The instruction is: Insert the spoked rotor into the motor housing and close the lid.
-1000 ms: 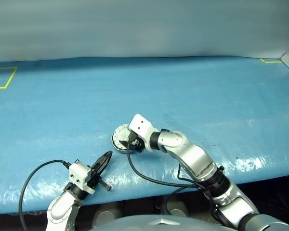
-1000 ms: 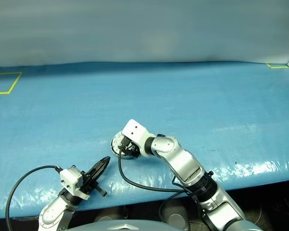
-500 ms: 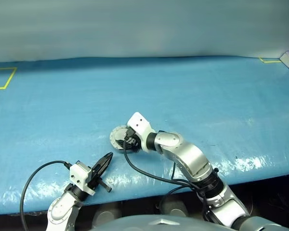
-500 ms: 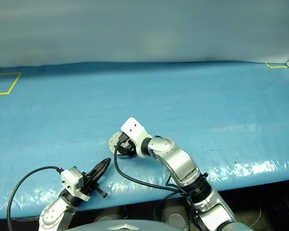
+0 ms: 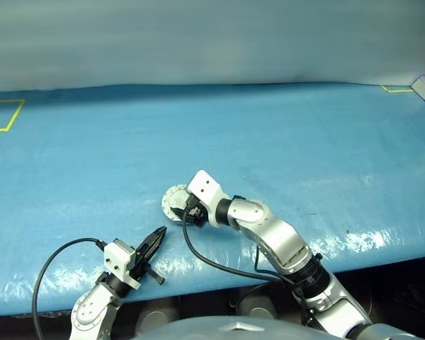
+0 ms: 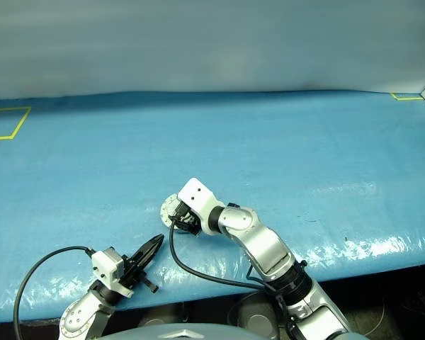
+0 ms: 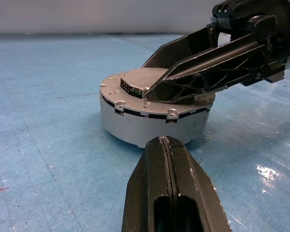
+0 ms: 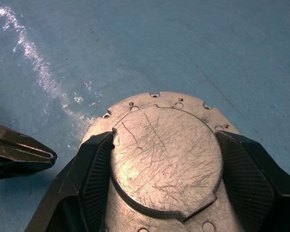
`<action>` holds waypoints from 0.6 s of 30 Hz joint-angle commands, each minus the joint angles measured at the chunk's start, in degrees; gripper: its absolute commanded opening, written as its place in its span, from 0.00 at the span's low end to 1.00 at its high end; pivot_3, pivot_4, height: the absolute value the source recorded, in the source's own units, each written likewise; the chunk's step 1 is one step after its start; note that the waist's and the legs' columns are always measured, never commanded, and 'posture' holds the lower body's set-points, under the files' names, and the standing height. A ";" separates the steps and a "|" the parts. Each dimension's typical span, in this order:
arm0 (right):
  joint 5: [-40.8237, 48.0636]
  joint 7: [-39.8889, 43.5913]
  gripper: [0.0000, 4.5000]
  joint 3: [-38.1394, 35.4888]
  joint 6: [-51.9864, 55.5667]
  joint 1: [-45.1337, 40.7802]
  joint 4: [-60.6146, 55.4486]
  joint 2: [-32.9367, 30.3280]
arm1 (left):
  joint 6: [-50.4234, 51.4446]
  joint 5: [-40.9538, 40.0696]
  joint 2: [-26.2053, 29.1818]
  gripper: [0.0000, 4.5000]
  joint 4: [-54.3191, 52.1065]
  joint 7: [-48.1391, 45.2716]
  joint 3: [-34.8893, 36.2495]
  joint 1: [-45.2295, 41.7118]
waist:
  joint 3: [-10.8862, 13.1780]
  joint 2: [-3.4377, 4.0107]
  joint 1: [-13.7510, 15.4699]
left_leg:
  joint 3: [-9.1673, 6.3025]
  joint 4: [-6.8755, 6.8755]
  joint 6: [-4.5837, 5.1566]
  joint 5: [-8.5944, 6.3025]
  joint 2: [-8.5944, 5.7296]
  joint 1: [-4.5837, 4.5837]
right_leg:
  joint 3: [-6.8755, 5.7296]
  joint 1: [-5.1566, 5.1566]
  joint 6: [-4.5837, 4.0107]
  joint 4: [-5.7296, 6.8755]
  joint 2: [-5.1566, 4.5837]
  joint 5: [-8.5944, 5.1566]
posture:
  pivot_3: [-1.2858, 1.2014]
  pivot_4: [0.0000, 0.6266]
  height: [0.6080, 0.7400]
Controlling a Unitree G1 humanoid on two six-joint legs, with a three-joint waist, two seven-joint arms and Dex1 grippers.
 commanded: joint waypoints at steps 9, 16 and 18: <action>-2.73 0.39 0.67 0.57 -7.65 1.74 3.37 -0.48 | -1.39 -0.48 0.19 0.00 -0.30 -0.19 0.10 -0.07 | 0.00 0.00 -0.04 | 0.02 0.00 0.00 0.00 0.02 0.05 | -0.01 0.01 0.00 0.02 0.01 0.00 | 0.52 0.24 1.00; -3.61 2.22 0.67 1.03 -12.31 1.54 5.17 -1.18 | -0.88 -0.48 0.44 0.00 -0.72 -0.23 0.03 -0.20 | 0.00 0.00 -0.03 | 0.05 0.01 0.00 0.00 0.03 0.11 | -0.02 0.02 0.00 0.02 0.01 0.00 | 0.52 0.24 1.00; -3.46 2.52 0.67 0.78 -13.36 1.88 5.56 -0.86 | -0.56 -0.38 0.54 0.00 -1.04 -0.10 -0.04 -0.32 | 0.00 0.00 -0.03 | 0.05 0.01 0.00 0.00 0.02 0.10 | -0.02 0.02 0.00 0.02 0.00 0.00 | 0.52 0.24 1.00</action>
